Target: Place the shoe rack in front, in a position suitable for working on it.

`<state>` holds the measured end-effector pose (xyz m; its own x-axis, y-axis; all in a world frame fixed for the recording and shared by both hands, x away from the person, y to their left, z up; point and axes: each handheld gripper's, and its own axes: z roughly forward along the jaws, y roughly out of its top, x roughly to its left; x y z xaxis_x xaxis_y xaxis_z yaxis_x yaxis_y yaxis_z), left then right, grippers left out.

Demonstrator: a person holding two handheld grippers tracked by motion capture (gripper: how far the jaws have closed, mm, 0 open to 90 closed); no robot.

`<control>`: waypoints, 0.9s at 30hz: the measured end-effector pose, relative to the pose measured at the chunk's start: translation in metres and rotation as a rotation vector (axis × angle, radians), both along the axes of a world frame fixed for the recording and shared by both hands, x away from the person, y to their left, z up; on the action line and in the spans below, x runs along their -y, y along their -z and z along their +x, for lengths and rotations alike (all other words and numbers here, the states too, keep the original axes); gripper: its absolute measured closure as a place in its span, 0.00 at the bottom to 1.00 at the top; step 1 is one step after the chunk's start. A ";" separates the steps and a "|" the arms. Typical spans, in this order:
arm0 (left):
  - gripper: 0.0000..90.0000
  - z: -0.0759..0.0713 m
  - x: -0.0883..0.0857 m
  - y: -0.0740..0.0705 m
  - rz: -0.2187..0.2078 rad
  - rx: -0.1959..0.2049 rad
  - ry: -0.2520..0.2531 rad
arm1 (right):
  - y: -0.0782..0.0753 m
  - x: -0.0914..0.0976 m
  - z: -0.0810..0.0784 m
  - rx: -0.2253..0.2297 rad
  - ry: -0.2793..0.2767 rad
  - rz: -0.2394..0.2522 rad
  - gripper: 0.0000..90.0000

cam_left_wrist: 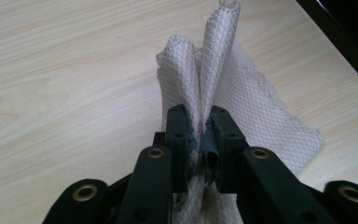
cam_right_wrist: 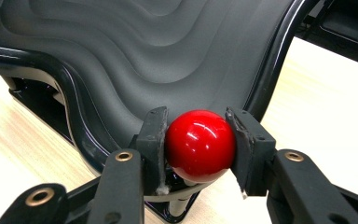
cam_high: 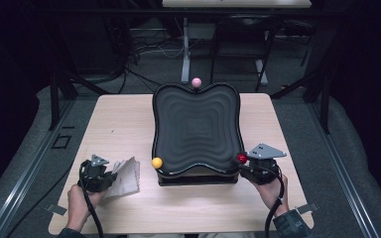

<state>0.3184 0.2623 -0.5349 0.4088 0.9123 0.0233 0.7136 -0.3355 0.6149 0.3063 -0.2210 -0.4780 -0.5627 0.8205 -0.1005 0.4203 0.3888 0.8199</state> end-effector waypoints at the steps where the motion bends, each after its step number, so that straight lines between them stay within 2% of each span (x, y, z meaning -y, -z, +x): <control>1: 0.88 0.000 0.000 -0.001 0.000 0.002 0.003 | 0.000 0.000 0.000 0.003 -0.001 0.000 0.66; 4: 0.88 -0.001 0.000 -0.006 -0.023 0.014 0.007 | 0.000 0.000 0.000 0.003 0.002 0.000 0.66; 6: 0.88 -0.003 0.001 -0.017 -0.045 0.046 0.002 | 0.001 -0.001 0.000 0.011 0.006 0.006 0.66; 7: 0.88 -0.003 0.001 -0.017 -0.045 0.046 0.002 | 0.001 -0.001 0.000 0.012 0.008 0.009 0.66; 13: 0.88 -0.005 0.004 -0.040 -0.075 0.094 0.010 | 0.000 -0.001 0.000 0.005 0.004 0.003 0.66; 27: 0.88 0.001 0.011 -0.074 -0.080 0.155 0.048 | 0.001 -0.001 0.000 0.011 0.011 0.001 0.66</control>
